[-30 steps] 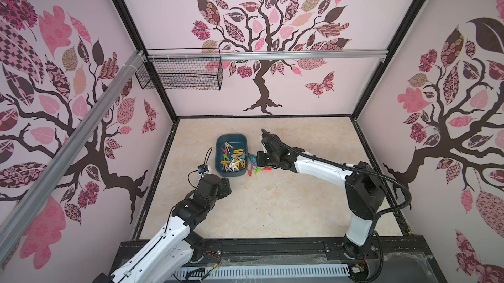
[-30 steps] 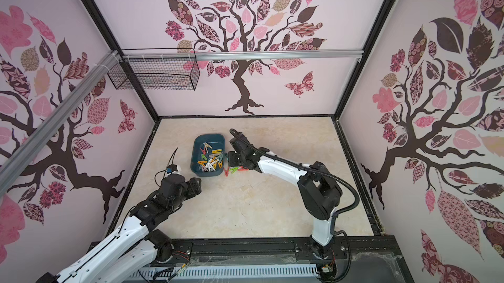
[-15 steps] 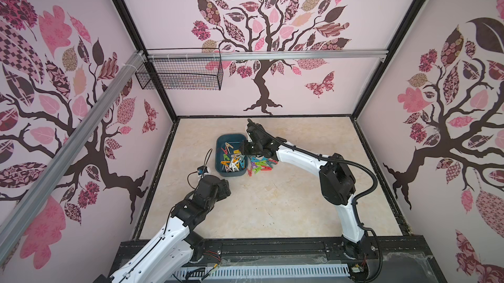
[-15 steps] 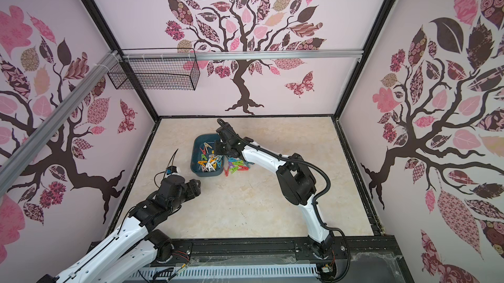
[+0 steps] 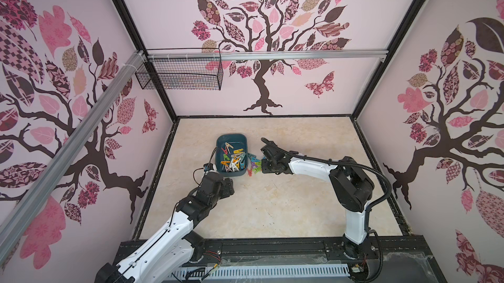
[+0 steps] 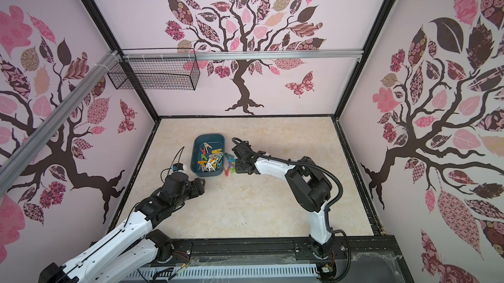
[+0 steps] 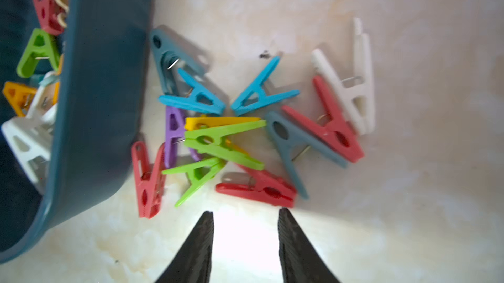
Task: Put the clothespins into the storage box
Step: Place the clothespin in the storage box, then pick up the clothespin from the center of the board.
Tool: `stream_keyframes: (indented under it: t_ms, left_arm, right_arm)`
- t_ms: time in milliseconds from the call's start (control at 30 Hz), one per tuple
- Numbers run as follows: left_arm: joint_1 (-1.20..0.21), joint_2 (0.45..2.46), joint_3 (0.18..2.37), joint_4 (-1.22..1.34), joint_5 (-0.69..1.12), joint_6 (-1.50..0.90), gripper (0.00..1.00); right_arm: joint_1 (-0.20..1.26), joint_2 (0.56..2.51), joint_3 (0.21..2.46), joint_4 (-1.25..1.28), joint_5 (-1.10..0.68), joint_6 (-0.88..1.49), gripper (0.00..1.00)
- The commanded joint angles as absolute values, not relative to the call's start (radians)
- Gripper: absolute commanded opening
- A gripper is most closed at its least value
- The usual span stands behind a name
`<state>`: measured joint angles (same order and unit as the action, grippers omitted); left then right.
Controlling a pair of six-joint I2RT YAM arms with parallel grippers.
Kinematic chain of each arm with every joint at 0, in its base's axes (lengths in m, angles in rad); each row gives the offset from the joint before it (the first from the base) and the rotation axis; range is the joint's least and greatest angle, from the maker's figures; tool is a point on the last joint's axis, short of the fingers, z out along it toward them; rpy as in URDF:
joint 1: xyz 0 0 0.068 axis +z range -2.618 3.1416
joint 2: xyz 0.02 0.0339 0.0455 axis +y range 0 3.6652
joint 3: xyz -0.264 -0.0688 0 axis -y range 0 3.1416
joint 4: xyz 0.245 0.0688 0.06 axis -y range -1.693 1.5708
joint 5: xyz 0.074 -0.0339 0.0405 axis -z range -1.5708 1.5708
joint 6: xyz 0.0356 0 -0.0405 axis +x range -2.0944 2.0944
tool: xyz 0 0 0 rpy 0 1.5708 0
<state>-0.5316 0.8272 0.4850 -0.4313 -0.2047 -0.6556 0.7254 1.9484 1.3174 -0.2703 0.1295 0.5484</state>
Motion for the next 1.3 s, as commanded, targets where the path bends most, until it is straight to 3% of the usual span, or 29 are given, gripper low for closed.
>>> stream_keyframes:
  t_ms: [0, 500, 1267]
  left_arm:
    - [-0.529, 0.873, 0.552, -0.380, -0.138, -0.595, 0.79]
    - [-0.577, 1.171, 0.750, -0.398, 0.001, -0.394, 0.79]
    - [-0.584, 1.242, 0.786, -0.338, -0.008, -0.397, 0.79]
  right_arm:
    - [0.668, 1.910, 1.345, -0.272, 0.172, 0.520, 0.44]
    - [0.570, 2.167, 1.646, -0.366, 0.182, 0.422, 0.43]
    - [0.550, 2.198, 1.564, -0.299, 0.157, 0.398, 0.22]
